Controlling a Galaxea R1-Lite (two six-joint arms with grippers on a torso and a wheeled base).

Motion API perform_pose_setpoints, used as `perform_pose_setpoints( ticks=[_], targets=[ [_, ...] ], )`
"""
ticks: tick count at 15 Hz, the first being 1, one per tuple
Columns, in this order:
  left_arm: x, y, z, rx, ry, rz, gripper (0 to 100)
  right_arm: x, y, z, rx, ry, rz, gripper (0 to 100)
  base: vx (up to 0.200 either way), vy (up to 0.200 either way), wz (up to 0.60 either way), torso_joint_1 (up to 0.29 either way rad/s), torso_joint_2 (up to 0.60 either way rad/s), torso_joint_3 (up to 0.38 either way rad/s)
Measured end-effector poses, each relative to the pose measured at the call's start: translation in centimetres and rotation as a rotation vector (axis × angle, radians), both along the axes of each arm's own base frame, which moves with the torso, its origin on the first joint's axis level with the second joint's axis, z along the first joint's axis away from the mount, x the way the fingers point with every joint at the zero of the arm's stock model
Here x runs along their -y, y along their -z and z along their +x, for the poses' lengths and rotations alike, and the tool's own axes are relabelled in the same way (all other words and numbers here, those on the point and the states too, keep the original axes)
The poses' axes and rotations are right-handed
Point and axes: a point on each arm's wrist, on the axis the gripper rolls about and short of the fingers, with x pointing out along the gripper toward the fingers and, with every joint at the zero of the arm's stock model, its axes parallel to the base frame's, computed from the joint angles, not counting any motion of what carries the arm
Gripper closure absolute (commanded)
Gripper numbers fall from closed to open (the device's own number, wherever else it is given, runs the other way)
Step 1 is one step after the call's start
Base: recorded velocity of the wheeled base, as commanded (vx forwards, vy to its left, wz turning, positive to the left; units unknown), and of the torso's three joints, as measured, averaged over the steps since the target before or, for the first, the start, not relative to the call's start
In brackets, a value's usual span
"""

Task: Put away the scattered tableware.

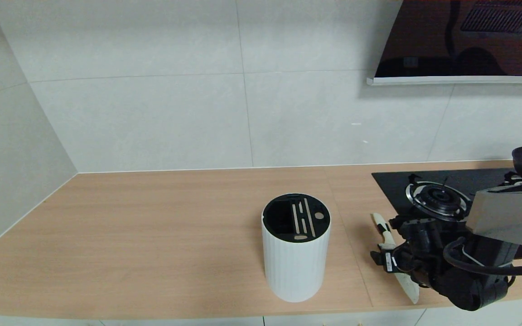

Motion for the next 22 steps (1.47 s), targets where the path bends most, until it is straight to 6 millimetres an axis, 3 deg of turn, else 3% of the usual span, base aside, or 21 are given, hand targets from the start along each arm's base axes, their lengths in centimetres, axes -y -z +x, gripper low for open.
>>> perform_pose_setpoints(
  ticks=[7,8,19,22],
  targets=[
    [0.00,0.00,0.00,0.000,0.000,0.000,0,-0.02,0.58,0.88,0.013,0.027,-0.015,0,0.000,0.000,0.00,0.000,0.00,0.000],
    [0.00,0.00,0.00,0.000,0.000,0.000,0,0.00,0.68,0.94,0.012,0.027,-0.015,100,0.000,0.000,0.00,0.000,0.00,0.000],
    [0.00,-0.01,0.00,0.001,0.000,0.000,0,0.02,0.81,1.01,0.010,0.029,-0.015,100,0.000,0.000,0.00,0.000,0.00,0.000],
    [0.00,-0.01,0.00,0.001,-0.001,0.000,0,0.03,-0.07,0.92,0.031,0.032,-0.010,100,0.000,0.000,0.00,0.000,0.00,0.000]
  ],
)
